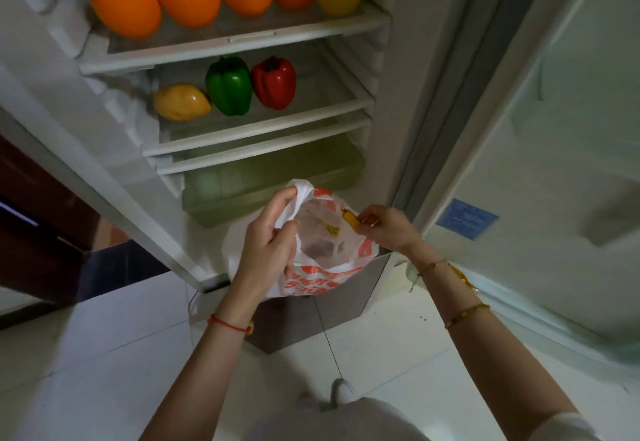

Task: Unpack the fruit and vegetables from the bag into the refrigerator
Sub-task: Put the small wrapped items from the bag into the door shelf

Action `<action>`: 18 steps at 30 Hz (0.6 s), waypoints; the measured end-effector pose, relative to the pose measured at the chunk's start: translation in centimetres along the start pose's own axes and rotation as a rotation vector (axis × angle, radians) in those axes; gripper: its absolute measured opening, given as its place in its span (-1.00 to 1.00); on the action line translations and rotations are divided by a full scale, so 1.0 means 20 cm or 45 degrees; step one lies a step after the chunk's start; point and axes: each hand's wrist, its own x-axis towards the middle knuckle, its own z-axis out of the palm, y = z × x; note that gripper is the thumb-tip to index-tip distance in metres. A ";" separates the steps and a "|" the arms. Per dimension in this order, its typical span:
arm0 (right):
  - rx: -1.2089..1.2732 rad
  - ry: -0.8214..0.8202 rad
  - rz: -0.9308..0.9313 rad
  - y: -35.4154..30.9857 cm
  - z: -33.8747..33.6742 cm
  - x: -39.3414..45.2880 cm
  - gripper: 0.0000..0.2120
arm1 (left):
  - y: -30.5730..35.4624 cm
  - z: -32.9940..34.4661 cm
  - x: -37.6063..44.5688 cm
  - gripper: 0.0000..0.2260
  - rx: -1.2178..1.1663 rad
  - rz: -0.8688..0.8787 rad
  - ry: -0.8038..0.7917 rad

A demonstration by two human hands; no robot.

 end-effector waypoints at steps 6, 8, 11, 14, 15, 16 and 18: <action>0.093 0.281 0.122 0.14 -0.17 -0.27 -0.75 | 0.02 0.06 -0.03 -0.56 0.062 0.047 -0.074; 0.081 0.369 0.149 0.23 -0.22 -0.36 -0.79 | 0.03 0.09 -0.02 -0.59 0.069 0.052 -0.086; -0.058 0.387 0.280 0.38 -0.26 -0.46 -0.87 | 0.04 0.13 -0.01 -0.61 0.109 0.047 -0.108; -0.194 0.335 0.457 0.52 -0.24 -0.50 -0.87 | 0.04 0.16 -0.01 -0.60 0.117 0.069 -0.109; -0.229 0.297 0.490 0.55 -0.23 -0.50 -0.85 | 0.03 0.17 -0.01 -0.60 0.121 0.069 -0.116; -0.258 0.264 0.497 0.57 -0.22 -0.51 -0.82 | 0.04 0.18 -0.01 -0.60 0.126 0.062 -0.121; -0.286 0.201 0.514 0.60 -0.18 -0.51 -0.80 | 0.04 0.19 -0.01 -0.60 0.138 0.040 -0.123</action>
